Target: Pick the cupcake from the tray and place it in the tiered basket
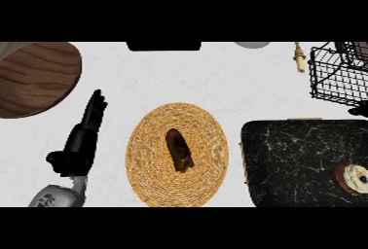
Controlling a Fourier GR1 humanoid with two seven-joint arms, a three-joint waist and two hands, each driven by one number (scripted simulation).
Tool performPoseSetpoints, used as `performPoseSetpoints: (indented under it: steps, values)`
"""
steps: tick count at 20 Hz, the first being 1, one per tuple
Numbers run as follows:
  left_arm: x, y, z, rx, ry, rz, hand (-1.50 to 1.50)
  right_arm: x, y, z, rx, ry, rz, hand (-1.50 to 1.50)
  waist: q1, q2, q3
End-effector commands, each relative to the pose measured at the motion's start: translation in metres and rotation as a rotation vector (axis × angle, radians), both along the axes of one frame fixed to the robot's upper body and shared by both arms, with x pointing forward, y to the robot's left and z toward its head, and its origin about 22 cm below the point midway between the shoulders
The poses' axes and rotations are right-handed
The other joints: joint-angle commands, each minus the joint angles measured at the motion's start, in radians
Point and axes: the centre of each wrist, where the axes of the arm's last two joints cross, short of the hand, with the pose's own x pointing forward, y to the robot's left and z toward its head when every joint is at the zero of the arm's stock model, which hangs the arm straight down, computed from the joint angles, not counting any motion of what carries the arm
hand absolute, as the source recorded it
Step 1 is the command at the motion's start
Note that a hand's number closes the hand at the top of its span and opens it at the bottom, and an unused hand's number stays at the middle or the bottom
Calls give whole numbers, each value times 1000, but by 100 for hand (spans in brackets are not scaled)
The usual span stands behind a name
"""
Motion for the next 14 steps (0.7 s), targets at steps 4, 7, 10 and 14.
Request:
performPoseSetpoints:
  steps: [4, 7, 10, 14]
  values:
    - [-1, -10, -3, -3, 35, 10, 0, -10, -27, 134, -374, -390, 172, -150, -13, -19, 0]
    - [3, -15, 1, 1, 20, 21, 0, -25, -23, 180, -498, -536, 163, -150, -20, -20, 0]
    - [9, -8, 6, 6, 15, 29, 0, -38, -13, 197, -606, -624, 164, -150, -17, -15, -1]
    - [14, -11, 12, 14, 14, 32, 0, -52, -4, 202, -707, -680, 197, -150, -18, -12, -1]
